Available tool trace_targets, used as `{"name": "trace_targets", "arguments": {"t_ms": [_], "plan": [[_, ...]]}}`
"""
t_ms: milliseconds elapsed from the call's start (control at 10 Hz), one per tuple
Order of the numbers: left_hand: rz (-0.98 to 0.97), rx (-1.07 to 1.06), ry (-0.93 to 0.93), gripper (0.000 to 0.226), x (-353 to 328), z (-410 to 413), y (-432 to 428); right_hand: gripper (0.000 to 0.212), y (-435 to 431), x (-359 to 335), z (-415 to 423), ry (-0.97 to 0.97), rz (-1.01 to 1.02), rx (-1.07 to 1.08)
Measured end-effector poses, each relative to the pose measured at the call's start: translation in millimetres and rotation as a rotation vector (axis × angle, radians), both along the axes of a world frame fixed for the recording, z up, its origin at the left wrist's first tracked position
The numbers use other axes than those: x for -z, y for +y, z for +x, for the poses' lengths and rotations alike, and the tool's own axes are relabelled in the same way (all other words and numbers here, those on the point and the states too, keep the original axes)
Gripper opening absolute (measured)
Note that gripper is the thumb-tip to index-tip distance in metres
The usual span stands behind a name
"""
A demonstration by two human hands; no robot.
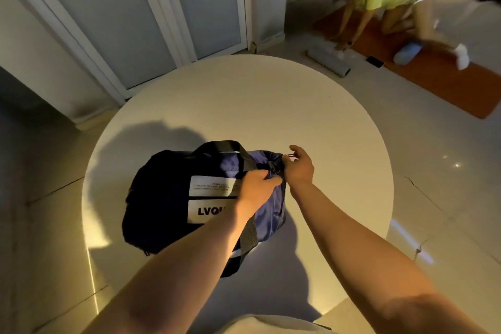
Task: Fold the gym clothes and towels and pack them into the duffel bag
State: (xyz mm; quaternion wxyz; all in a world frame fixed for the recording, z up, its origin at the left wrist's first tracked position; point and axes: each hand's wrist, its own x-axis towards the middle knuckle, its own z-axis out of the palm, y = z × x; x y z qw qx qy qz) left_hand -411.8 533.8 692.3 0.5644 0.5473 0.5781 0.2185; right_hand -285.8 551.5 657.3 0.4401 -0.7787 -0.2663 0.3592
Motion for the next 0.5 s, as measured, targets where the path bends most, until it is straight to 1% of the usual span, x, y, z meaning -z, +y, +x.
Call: {"name": "trace_targets", "arguments": {"t_ms": [100, 200, 300, 400, 500], "plan": [[0.025, -0.008, -0.073, 0.021, -7.3, -0.9, -1.3, 0.031, -9.6, -3.9, -12.4, -0.082, 0.027, -0.009], [-0.016, 0.02, -0.113, 0.021, -19.6, -17.2, -4.8, 0.022, -17.6, -14.9, -27.3, -0.058, 0.093, -0.022], [0.304, -0.037, 0.251, 0.033, -8.2, -53.4, -2.7, 0.026, -26.9, -27.1, -46.1, -0.211, 0.115, -0.1], [0.142, -0.001, 0.516, 0.039, -2.5, -94.1, 9.6, 0.03, -24.3, -36.0, -74.8, -0.529, 0.152, -0.242], [-0.031, -0.021, 0.245, 0.019, -9.1, -117.5, 21.8, 0.028, -16.2, -55.9, -110.1, -0.436, 0.051, -0.392]]}}
